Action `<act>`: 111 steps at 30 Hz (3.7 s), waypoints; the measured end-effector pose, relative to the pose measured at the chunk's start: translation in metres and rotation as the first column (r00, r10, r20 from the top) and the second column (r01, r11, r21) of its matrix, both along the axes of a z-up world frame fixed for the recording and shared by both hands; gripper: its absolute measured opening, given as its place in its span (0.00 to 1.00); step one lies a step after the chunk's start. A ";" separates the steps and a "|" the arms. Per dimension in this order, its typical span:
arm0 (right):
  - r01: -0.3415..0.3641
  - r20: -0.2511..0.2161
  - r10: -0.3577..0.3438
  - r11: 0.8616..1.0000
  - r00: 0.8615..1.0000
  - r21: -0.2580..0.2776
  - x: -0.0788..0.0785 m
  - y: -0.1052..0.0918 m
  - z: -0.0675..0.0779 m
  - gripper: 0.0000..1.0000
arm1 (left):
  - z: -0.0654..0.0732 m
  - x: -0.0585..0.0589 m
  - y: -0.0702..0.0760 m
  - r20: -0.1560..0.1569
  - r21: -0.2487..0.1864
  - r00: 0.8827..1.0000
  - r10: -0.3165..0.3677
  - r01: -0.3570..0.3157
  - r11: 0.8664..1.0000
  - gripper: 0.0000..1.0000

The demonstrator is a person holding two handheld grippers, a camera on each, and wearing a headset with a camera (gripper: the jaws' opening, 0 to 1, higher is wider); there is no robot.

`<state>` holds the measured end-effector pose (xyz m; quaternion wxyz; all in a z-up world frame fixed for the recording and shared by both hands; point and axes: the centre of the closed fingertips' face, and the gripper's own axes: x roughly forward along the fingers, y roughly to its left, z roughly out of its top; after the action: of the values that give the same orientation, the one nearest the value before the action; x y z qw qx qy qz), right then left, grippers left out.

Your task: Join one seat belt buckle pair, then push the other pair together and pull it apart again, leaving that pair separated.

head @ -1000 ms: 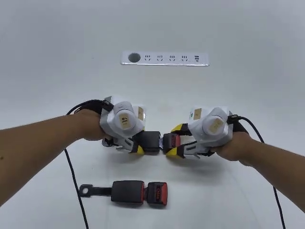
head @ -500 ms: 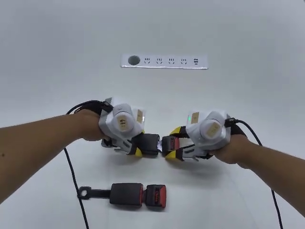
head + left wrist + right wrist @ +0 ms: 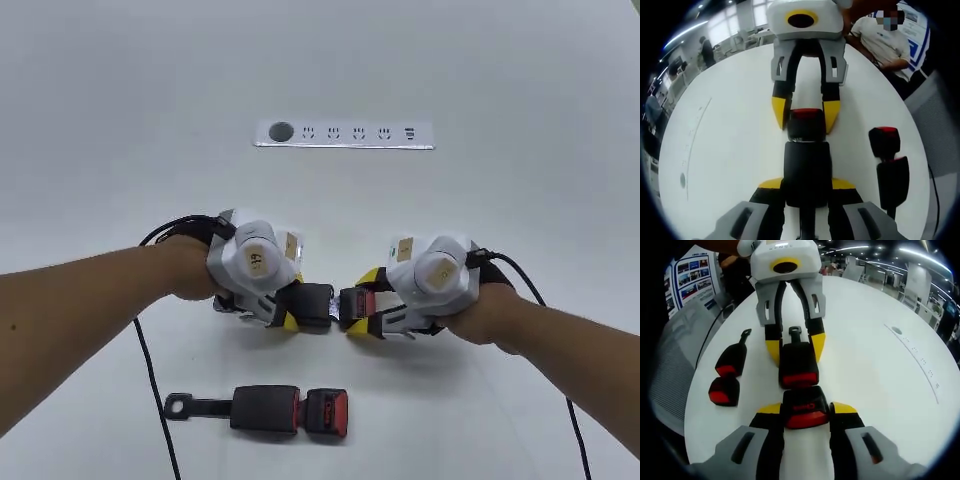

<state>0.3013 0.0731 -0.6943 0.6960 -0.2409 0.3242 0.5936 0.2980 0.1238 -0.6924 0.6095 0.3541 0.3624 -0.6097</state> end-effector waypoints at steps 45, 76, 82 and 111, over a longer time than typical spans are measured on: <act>0.012 0.010 -0.012 1.000 1.000 -0.009 -0.005 -0.059 0.006 0.34 | -0.001 0.002 0.004 -0.008 0.005 1.000 0.005 -0.005 1.000 0.33; 0.046 0.002 -0.046 0.999 0.999 -0.026 -0.008 -0.120 0.001 0.35 | 0.001 0.000 0.003 -0.009 -0.007 1.000 0.014 -0.014 1.000 0.34; 0.053 0.001 -0.053 0.998 0.999 -0.030 -0.009 -0.124 0.000 0.35 | -0.003 0.003 0.005 -0.011 -0.010 1.000 0.015 -0.015 1.000 0.34; 0.490 0.095 -0.505 0.860 0.858 0.143 0.001 -0.114 0.053 0.80 | 0.055 0.014 0.026 -0.055 -0.232 0.805 0.591 -0.586 0.776 0.90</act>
<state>0.3019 -0.0413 -0.6414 0.8578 -0.1468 0.2955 0.3941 0.3121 0.1502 -0.6373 0.8110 0.1540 0.3730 -0.4237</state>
